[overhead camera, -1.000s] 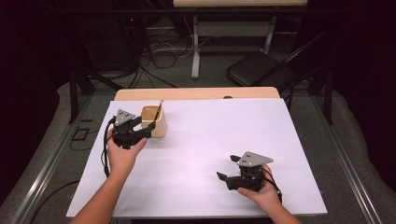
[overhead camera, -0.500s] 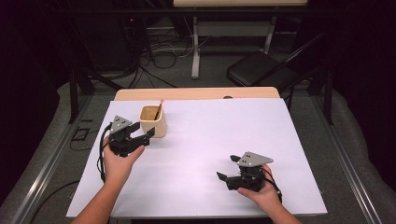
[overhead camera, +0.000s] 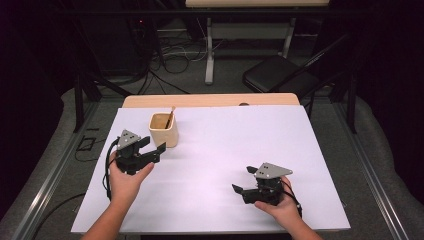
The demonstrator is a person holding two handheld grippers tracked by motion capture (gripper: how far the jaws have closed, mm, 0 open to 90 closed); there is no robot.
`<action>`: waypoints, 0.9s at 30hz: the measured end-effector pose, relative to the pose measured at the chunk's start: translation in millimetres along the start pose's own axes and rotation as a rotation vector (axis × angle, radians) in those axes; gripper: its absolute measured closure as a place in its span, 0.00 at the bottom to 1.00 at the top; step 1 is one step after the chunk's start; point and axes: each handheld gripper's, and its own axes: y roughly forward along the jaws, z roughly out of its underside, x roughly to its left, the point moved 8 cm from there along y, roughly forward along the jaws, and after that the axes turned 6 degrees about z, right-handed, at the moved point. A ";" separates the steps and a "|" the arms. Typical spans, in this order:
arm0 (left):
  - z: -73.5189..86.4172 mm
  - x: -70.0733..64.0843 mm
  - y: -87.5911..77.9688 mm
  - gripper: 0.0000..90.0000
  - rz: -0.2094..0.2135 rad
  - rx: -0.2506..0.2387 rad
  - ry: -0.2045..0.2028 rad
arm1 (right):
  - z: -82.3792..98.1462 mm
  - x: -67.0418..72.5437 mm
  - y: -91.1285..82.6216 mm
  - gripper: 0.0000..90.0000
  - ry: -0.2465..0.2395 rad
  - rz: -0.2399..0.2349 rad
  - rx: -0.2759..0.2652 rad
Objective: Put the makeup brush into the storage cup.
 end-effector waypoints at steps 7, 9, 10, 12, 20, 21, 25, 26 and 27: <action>8.9 -4.9 -1.3 0.40 0.008 0.003 0.005 | 0.1 -0.2 -0.5 0.21 -0.002 0.003 0.002; 12.1 -5.4 -1.6 0.40 0.011 0.005 0.003 | 0.1 -0.3 -0.6 0.21 0.000 0.004 0.003; 13.7 -5.8 -1.6 0.40 0.011 0.004 0.000 | 0.1 -0.2 -0.5 0.21 0.001 0.004 0.002; 16.6 -6.3 -2.4 0.40 0.012 0.001 -0.001 | 0.1 -0.2 -0.5 0.21 -0.001 0.003 0.002; 28.4 -9.8 -7.2 0.41 0.016 -0.009 -0.007 | 0.2 -0.4 -0.6 0.21 -0.003 0.005 0.003; 29.6 -10.1 -7.7 0.41 0.016 -0.008 -0.009 | 0.2 -0.4 -0.6 0.21 -0.004 0.005 0.003; 34.8 -11.5 -10.9 0.41 0.017 -0.010 -0.008 | 0.1 0.0 -0.6 0.21 -0.004 0.004 0.002; 35.4 -12.0 -11.3 0.41 0.019 -0.015 -0.010 | 0.2 0.0 -0.6 0.21 -0.006 0.004 0.002; 35.4 -12.0 -11.3 0.41 0.019 -0.015 -0.010 | 0.2 0.0 -0.7 0.21 -0.006 0.004 0.003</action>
